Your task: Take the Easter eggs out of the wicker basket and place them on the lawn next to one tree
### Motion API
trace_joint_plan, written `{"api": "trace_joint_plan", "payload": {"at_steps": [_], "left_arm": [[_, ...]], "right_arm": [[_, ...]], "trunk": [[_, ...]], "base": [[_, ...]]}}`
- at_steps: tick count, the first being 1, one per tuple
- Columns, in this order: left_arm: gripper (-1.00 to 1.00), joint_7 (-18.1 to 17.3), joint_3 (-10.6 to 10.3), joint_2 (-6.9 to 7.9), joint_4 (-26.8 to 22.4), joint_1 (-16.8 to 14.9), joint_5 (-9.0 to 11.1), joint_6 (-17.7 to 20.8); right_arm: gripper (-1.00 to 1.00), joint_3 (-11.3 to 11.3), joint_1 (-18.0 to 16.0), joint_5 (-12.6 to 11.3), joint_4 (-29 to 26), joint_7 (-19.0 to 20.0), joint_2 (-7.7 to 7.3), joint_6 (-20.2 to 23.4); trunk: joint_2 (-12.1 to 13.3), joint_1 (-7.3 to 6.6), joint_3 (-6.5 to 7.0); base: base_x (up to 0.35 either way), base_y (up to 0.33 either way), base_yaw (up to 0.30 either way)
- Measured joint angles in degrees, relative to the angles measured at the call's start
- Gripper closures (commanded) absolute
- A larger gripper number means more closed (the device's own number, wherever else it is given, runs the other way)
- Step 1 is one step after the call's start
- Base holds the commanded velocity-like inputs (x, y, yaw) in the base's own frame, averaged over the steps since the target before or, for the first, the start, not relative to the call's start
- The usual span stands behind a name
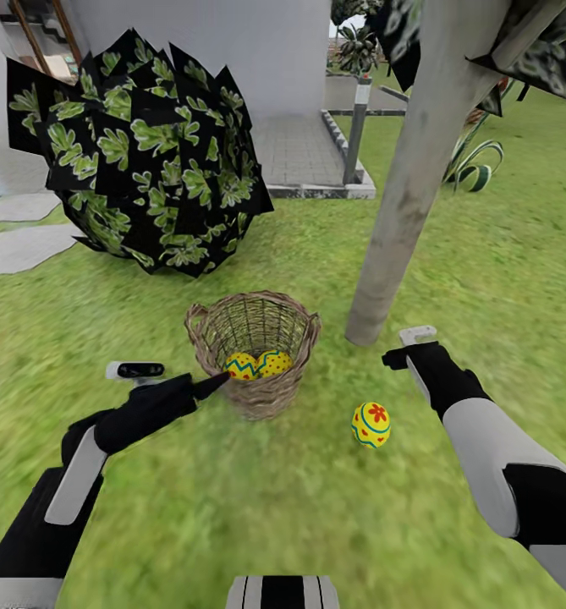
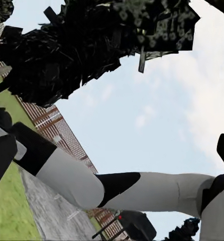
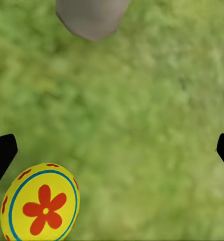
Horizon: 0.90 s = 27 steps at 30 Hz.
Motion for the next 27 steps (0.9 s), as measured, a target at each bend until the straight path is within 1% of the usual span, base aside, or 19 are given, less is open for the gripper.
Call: {"api": "trace_joint_plan", "payload": {"at_steps": [2,3,4,6,7,9,10,12,13,14,16,19,21,25,27], "left_arm": [[-1.0,-1.98,2.5,1.33,0.02,0.05,1.27,0.64],[-1.0,-3.07,3.68,2.29,0.02,0.09,1.6,0.78],[-1.0,-4.73,5.15,4.15,0.15,0.13,1.91,0.86],[-1.0,-6.42,6.67,6.16,0.43,0.17,2.05,0.78],[-1.0,-7.25,8.03,7.1,0.65,0.24,1.99,0.72],[-1.0,-7.58,9.85,7.51,0.75,0.34,1.87,0.65],[-1.0,-7.76,11.67,7.67,0.79,0.44,1.81,0.62],[-1.0,-7.83,13.83,7.79,0.81,0.66,1.73,0.65],[-1.0,-7.86,15.85,7.84,0.82,0.98,1.66,0.68],[-1.0,-7.87,17.1,7.85,0.82,1.15,1.62,0.71],[-1.0,-7.88,18.02,7.86,0.83,1.28,1.55,0.74],[-1.0,-7.88,18.55,7.87,0.89,1.33,1.49,0.75],[-1.0,-7.88,18.63,7.85,0.9,1.38,1.52,0.75],[-1.0,-7.81,18.68,7.7,1.16,1.38,1.62,0.69],[-1.0,-7.83,18.69,7.55,2.68,1.39,1.66,0.63]], "right_arm": [[-1.0,0.03,0.0,-0.07,0.0,0.43,0.04,0.02],[-1.0,0.08,0.0,-0.14,0.01,0.89,0.11,0.03],[-1.0,0.12,0.0,-0.26,0.02,2.13,0.17,0.03],[-1.0,0.13,0.0,-0.31,0.03,4.4,0.18,0.02],[-1.0,0.19,0.0,-0.31,0.02,7.45,0.16,0.09],[-1.0,0.3,0.0,-0.23,0.02,10.91,0.08,0.23],[-1.0,0.26,0.01,-0.22,-0.05,14.4,-0.03,1.62],[-1.0,0.3,0.0,-0.21,-0.94,18.21,-0.1,4.13],[-1.0,0.34,0.0,-0.23,-3.25,22.07,-0.09,5.79],[-1.0,0.33,0.0,-0.17,-5.29,25.14,-0.1,6.44],[-1.0,0.31,0.16,-0.01,-7.19,28.67,-0.16,6.88],[-1.0,0.27,0.25,-0.03,-8.67,31.64,-0.2,7.12],[-1.0,0.18,0.27,-0.24,-9.81,32.24,-0.21,7.15],[-1.0,0.01,0.33,-0.58,-14.08,33.82,-0.02,7.3],[-1.0,-0.03,0.41,-0.6,-15.25,34.07,0.2,7.35]], "trunk": [[0.03,-0.05,0.44],[0.04,-0.08,0.67],[0.05,-0.1,0.89],[0.08,-0.15,1.33],[0.09,-0.18,1.55],[0.12,-0.23,2.0],[0.13,-0.23,2.0],[0.13,-0.23,2.0],[0.12,-0.23,2.01],[0.12,-0.23,2.01],[0.13,-0.23,2.0],[0.13,-0.23,2.0],[0.13,-0.23,2.0],[0.13,-0.23,2.0],[0.13,-0.23,2.0]], "base": [[0.0,0.0,0.0],[0.0,0.0,0.0],[0.0,0.0,0.0],[0.0,0.0,0.0],[0.0,0.0,0.0],[0.0,0.0,0.0],[0.0,0.0,0.0],[0.0,0.0,0.0],[0.0,0.0,0.0],[0.0,0.0,0.0],[0.0,0.0,0.0],[0.0,0.0,0.0],[0.0,0.0,0.0],[0.0,0.0,0.0],[0.0,0.0,0.0]]}}
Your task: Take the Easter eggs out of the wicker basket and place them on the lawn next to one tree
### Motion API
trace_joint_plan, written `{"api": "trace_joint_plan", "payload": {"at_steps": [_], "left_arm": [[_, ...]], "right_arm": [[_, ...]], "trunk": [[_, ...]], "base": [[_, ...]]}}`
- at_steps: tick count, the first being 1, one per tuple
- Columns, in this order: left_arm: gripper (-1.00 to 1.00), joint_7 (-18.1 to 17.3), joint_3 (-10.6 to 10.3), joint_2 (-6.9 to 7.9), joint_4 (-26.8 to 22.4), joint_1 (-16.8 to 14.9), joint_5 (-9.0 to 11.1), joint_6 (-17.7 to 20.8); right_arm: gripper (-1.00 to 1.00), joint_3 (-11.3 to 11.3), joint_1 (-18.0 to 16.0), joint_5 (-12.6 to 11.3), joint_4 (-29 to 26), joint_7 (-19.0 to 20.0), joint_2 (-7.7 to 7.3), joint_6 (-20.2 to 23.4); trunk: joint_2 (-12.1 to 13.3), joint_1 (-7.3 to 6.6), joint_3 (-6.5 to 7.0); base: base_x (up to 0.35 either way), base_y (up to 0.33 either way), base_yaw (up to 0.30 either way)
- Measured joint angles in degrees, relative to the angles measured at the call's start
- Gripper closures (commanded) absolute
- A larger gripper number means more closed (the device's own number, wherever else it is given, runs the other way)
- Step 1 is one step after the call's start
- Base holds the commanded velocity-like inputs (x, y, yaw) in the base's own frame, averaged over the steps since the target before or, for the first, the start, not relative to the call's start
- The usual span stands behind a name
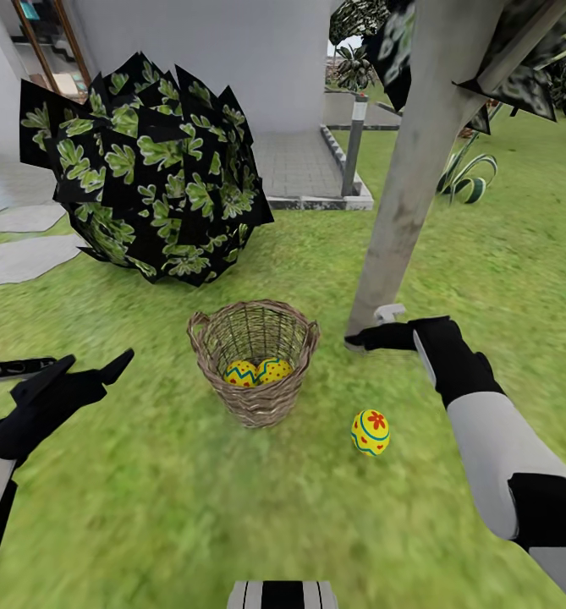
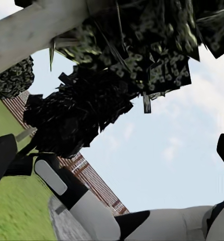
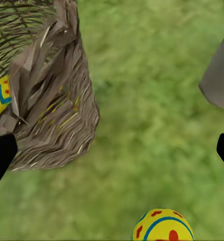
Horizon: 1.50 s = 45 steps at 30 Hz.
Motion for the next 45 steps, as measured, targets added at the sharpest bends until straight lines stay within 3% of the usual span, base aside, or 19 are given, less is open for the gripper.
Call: {"api": "trace_joint_plan", "payload": {"at_steps": [7,14,24,31,45], "left_arm": [[-1.0,-0.05,-0.01,-0.37,3.04,0.0,0.33,-0.25],[-1.0,-0.12,-0.08,-0.56,3.08,0.01,0.51,-0.31],[-1.0,-0.36,-0.08,-0.62,3.07,0.02,0.52,-0.31],[-1.0,-0.31,-0.19,-0.71,3.35,0.02,0.47,-0.32],[-1.0,0.2,-0.48,-1.35,3.32,0.01,-0.06,-0.21]], "right_arm": [[-1.0,-0.05,0.06,0.13,-2.41,-0.04,0.34,1.23],[-1.0,0.03,0.75,0.18,-2.51,-0.73,0.47,1.25],[-1.0,0.04,0.93,0.22,-2.88,-0.72,0.45,1.3],[-1.0,-0.31,1.32,0.18,-5.46,-0.42,0.1,1.43],[-1.0,-0.33,1.81,-0.01,-5.34,-0.41,0.27,1.44]], "trunk": [[0.0,0.0,0.0],[0.0,0.0,0.0],[0.0,-0.01,0.0],[0.0,0.0,0.0],[0.18,-0.37,3.1]], "base": [[0.0,0.0,0.0],[0.0,0.017,0.0],[0.038,0.239,0.0],[0.002,0.012,0.0],[0.0,0.0,0.0]]}}
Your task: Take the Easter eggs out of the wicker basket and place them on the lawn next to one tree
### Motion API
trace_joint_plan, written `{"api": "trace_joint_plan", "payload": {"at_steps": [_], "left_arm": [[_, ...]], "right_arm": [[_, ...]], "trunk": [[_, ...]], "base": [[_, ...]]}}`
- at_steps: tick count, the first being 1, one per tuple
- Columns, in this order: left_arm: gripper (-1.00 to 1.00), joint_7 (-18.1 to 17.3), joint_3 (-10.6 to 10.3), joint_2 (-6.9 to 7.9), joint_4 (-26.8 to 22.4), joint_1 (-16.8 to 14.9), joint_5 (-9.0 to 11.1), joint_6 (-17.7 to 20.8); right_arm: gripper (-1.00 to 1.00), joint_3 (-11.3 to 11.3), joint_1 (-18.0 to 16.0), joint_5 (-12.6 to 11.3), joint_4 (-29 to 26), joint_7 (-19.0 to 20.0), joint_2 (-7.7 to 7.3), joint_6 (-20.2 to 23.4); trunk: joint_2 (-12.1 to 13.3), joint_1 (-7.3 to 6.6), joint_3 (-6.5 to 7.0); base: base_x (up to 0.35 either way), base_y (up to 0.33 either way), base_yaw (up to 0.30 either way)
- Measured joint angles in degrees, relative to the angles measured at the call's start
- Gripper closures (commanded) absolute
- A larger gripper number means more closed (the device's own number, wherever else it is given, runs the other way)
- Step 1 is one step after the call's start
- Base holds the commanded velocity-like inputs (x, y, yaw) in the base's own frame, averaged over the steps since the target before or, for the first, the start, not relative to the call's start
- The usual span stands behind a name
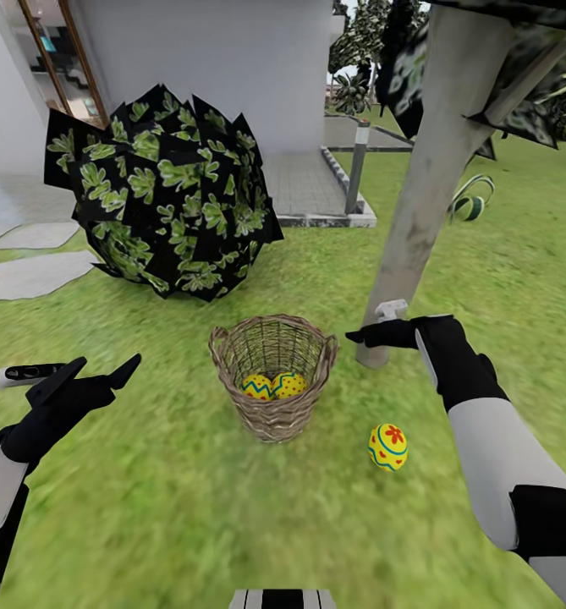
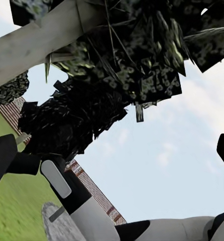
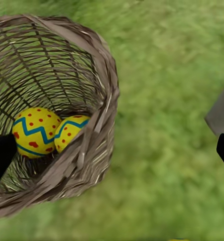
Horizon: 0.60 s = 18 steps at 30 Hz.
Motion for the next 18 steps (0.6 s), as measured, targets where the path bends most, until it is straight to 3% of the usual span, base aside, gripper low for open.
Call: {"api": "trace_joint_plan", "payload": {"at_steps": [5,10,14,18], "left_arm": [[-1.0,-0.24,-0.17,-0.17,0.42,0.0,0.1,-0.08],[-1.0,-0.51,-0.21,-1.55,5.54,-0.01,0.47,-0.25],[-1.0,-0.57,-0.21,-1.74,5.84,0.0,0.48,-0.28],[-1.0,-0.57,-0.21,-1.75,5.67,0.0,0.53,-0.28]], "right_arm": [[-1.0,0.04,0.06,0.01,0.43,-0.06,0.1,-0.06],[-1.0,0.19,0.64,0.0,0.49,-0.14,0.26,-0.09],[-1.0,0.2,1.36,0.42,0.53,-0.32,2.13,-0.18],[-1.0,0.26,1.63,0.81,0.52,-0.39,2.67,-0.22]], "trunk": [[0.03,-0.05,0.45],[0.03,-0.05,0.45],[0.03,-0.04,0.45],[0.03,-0.04,0.45]], "base": [[0.0,0.0,0.0],[0.0,0.0,0.0],[-0.018,0.132,0.0],[-0.055,0.263,0.0]]}}
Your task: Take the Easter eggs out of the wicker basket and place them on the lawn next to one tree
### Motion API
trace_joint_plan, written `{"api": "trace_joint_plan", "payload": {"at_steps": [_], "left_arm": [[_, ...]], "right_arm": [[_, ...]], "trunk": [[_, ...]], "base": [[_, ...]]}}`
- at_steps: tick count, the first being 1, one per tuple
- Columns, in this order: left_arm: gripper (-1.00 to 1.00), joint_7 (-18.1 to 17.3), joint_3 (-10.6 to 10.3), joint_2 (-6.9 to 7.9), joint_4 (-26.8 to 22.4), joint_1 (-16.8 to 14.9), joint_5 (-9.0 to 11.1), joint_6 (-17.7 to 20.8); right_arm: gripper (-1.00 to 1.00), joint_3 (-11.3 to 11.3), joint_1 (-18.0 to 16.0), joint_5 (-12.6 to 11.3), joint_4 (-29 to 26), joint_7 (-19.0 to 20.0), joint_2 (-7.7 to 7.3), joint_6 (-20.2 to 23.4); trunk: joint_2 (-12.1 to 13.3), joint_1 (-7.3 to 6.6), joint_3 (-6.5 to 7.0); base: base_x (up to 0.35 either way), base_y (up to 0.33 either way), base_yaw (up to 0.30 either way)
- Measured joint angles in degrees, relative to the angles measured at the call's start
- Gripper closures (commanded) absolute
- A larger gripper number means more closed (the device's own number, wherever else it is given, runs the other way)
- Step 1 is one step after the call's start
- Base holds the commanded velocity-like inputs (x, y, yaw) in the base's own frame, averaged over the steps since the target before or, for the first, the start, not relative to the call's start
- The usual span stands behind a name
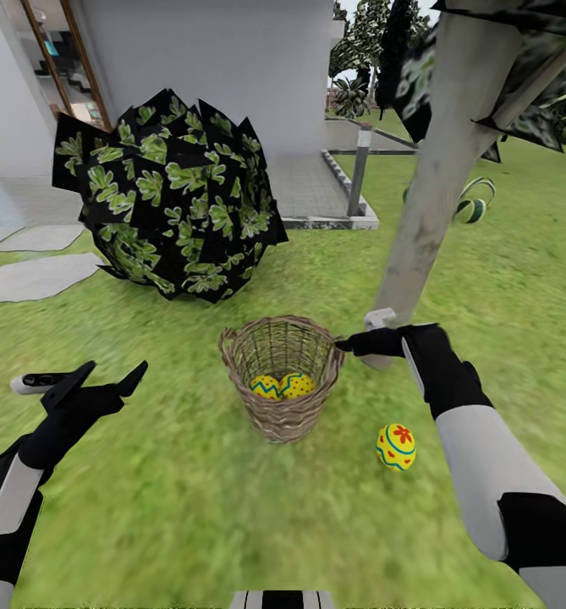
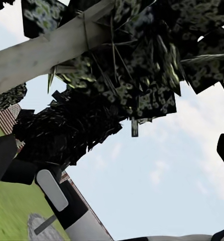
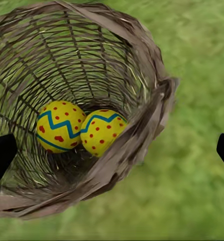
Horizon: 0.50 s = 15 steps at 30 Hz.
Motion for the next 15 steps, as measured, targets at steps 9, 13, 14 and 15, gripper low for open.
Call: {"api": "trace_joint_plan", "payload": {"at_steps": [9,13,14,15], "left_arm": [[-1.0,-0.02,-0.14,-0.66,-0.14,-0.03,-0.03,0.0],[-1.0,-0.03,-0.15,-0.7,-0.29,-0.01,-0.03,0.0],[-1.0,-0.03,-0.17,-0.71,-0.38,-0.02,-0.03,0.0],[-1.0,-0.03,-0.18,-0.71,-0.47,-0.01,-0.03,0.0]], "right_arm": [[-1.0,0.01,0.05,-0.03,0.08,-0.2,0.12,0.01],[-1.0,0.04,0.04,0.0,0.11,-5.07,0.21,0.1],[-1.0,0.06,0.04,-0.03,0.11,-7.58,0.8,0.15],[-1.0,0.07,0.04,-0.04,0.11,-9.17,1.52,0.17]], "trunk": [[0.0,-0.01,0.0],[0.0,-0.02,0.0],[0.0,-0.03,0.0],[0.0,-0.04,0.0]], "base": [[-0.005,0.202,0.0],[0.094,0.014,0.0],[0.271,0.003,0.0],[0.312,0.001,0.0]]}}
